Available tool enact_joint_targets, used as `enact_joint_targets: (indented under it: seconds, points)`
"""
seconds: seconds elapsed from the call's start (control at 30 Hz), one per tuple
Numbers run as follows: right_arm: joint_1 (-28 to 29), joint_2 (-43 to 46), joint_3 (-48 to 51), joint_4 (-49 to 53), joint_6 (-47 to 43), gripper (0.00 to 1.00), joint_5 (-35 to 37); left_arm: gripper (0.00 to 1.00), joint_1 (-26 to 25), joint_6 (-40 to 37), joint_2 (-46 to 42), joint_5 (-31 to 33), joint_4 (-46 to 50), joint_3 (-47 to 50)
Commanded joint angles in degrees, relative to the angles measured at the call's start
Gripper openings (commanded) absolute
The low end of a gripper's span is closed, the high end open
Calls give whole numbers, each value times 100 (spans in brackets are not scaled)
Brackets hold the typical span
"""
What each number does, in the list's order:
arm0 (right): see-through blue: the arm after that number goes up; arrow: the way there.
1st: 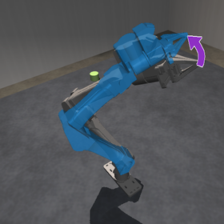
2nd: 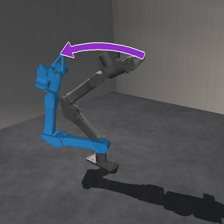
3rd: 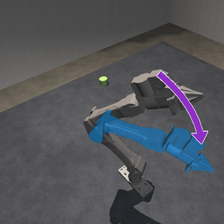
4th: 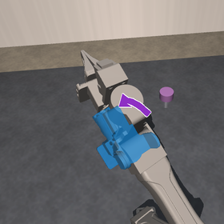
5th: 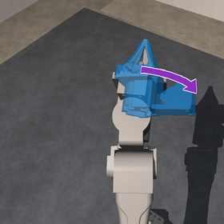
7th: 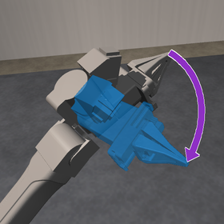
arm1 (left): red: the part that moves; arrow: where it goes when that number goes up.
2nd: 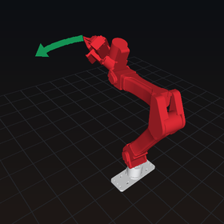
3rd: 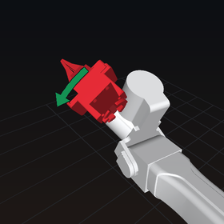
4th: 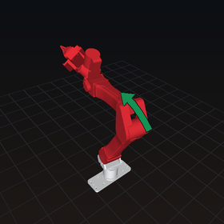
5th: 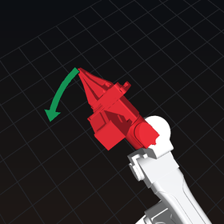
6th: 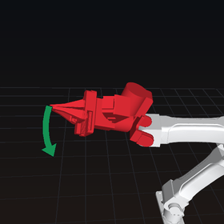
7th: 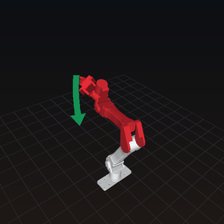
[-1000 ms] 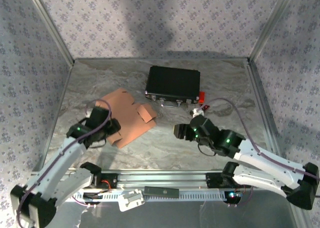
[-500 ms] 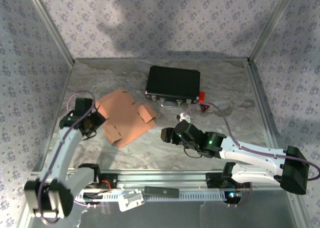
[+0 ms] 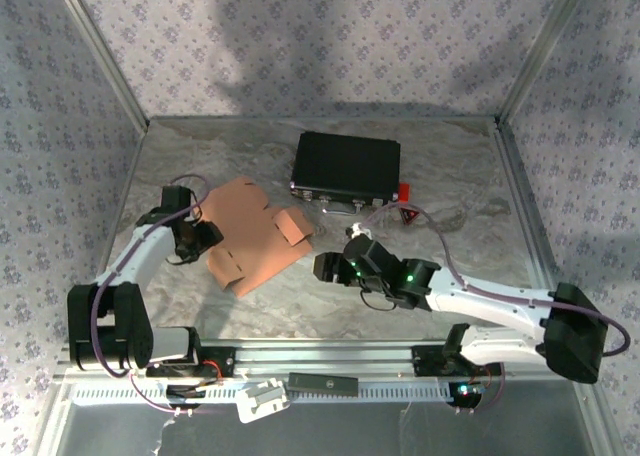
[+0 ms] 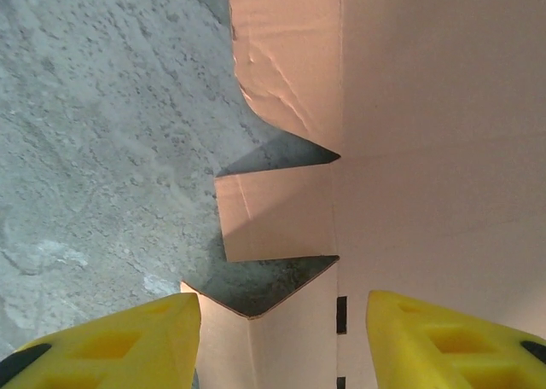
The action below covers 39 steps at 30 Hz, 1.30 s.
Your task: Fold the paper box
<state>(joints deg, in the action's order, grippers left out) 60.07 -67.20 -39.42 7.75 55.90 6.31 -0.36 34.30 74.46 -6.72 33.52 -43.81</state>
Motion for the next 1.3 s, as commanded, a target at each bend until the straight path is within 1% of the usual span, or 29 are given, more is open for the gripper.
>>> enact_joint_targets:
  seconds: [0.0, 0.17, 0.3, 0.5, 0.63, 0.7, 0.77, 0.8, 0.9, 0.97, 1.07, 1.17, 1.27]
  points:
    - [-53, -275, -94, -323, -54, 77, -348, 53, 18, -6, 29, -250, -231, 137]
    - [-101, -675, -83, -861, 149, 77, -623, 51, -58, 154, -5, -460, -414, 391]
    - [-153, -1050, -136, -1237, 351, 77, -841, 49, -252, 412, -110, -779, -635, 581]
    - [-262, -1464, -241, -1561, 629, 77, -1017, 47, -1009, 1060, -270, -1062, -1018, 770]
    - [-290, -1694, -139, -2028, 973, 76, -1187, 46, -1537, 1544, -528, -1267, -1341, 953]
    - [-262, -1822, -63, -2259, 1205, 76, -1215, 46, -1714, 1736, -624, -1448, -1562, 1074]
    - [-207, -2003, 51, -2664, 1490, 75, -1226, 46, -1739, 1784, -632, -1673, -1652, 1138]
    - [-169, -2129, 91, -2903, 1652, 75, -1223, 45, -1733, 1714, -662, -1645, -1519, 1114]
    - [4, -2508, 127, -3545, 2119, 71, -1125, 44, -1587, 1424, -918, -1199, -837, 937]
    - [152, -2742, 96, -3897, 2360, 69, -973, 44, -1389, 1365, -1119, -1194, -715, 953]
    - [280, -2923, 132, -4035, 2604, 67, -707, 44, -1247, 1247, -1281, -1143, -474, 895]
    - [338, -2802, 453, -4168, 2732, 67, -332, 44, -1245, 1239, -1284, -1252, -468, 947]
    - [323, -2620, 617, -4094, 2744, 67, -227, 43, -1272, 1332, -1329, -1300, -486, 1107]
